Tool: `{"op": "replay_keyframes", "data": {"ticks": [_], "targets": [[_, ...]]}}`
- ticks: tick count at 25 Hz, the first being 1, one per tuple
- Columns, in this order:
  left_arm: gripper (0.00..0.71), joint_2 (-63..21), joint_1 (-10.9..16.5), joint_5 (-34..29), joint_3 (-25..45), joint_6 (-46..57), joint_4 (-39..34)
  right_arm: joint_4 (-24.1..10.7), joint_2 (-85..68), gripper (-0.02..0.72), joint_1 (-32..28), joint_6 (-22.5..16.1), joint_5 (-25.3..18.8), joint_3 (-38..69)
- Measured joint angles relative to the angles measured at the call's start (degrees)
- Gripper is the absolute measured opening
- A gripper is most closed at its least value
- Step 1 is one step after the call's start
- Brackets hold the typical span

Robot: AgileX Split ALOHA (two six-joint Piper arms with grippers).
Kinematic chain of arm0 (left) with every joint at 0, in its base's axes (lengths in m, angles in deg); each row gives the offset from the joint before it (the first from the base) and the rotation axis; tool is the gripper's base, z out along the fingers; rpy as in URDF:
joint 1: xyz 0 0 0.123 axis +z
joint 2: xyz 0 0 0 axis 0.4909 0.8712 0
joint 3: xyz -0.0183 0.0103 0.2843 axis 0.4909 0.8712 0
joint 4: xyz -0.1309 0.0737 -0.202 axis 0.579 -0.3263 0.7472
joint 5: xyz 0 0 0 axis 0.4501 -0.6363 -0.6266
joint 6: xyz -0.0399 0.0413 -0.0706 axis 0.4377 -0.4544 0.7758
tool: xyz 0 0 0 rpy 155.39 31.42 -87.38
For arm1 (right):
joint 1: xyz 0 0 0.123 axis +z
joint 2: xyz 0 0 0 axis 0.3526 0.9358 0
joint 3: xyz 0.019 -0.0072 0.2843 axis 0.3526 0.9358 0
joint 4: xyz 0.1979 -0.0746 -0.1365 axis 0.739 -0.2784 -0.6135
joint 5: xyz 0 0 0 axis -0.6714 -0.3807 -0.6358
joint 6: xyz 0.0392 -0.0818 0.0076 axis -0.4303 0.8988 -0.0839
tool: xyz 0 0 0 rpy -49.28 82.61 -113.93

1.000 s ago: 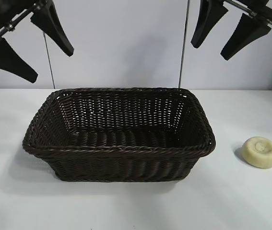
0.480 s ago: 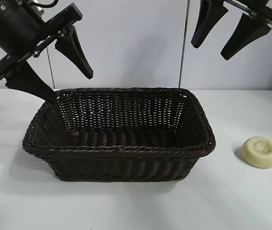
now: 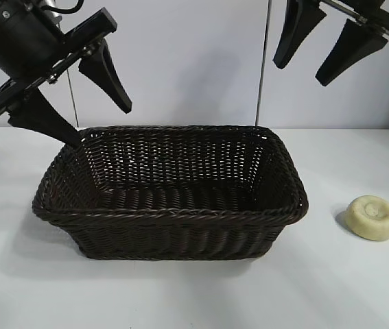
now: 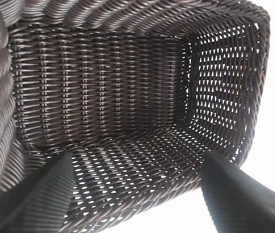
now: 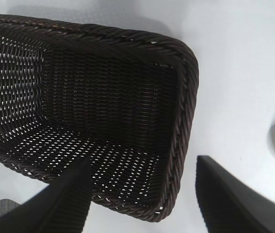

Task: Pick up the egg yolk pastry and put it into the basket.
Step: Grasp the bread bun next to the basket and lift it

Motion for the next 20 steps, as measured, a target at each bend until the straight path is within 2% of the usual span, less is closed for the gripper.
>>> {"op": "replay_keyframes", "data": {"ticks": [6, 13, 20], "targets": [[0.532, 0.0, 0.0, 0.0, 0.0, 0.0, 0.0, 2.5, 0.0, 0.454, 0.0, 0.6, 0.1, 0.0], [0.532, 0.0, 0.0, 0.0, 0.0, -1.3, 0.0, 0.1, 0.0, 0.454, -0.6, 1.9, 0.0, 0.0], [0.532, 0.0, 0.0, -0.4, 0.0, -1.5, -0.2, 0.0, -1.0, 0.454, -7.9, 3.0, 0.0, 0.0]]}}
